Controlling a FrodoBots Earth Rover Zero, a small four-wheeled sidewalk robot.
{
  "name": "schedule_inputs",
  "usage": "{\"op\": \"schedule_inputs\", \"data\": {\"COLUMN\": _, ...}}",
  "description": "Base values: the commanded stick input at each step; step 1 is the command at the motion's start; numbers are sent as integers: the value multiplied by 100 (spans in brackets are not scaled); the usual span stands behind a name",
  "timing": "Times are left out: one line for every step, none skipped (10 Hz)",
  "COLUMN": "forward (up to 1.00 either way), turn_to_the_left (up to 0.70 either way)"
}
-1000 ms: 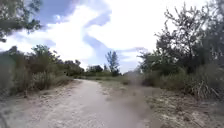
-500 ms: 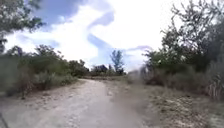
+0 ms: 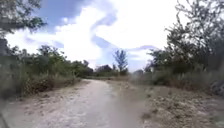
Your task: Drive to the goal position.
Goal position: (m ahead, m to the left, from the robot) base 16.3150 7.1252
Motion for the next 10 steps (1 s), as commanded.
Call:
{"op": "schedule_inputs", "data": {"forward": 45, "turn_to_the_left": 0}}
{"op": "schedule_inputs", "data": {"forward": 45, "turn_to_the_left": 0}}
{"op": "schedule_inputs", "data": {"forward": 45, "turn_to_the_left": 0}}
{"op": "schedule_inputs", "data": {"forward": 45, "turn_to_the_left": 0}}
{"op": "schedule_inputs", "data": {"forward": 45, "turn_to_the_left": 0}}
{"op": "schedule_inputs", "data": {"forward": 45, "turn_to_the_left": 0}}
{"op": "schedule_inputs", "data": {"forward": 45, "turn_to_the_left": 0}}
{"op": "schedule_inputs", "data": {"forward": 45, "turn_to_the_left": 0}}
{"op": "schedule_inputs", "data": {"forward": 45, "turn_to_the_left": 0}}
{"op": "schedule_inputs", "data": {"forward": 45, "turn_to_the_left": 0}}
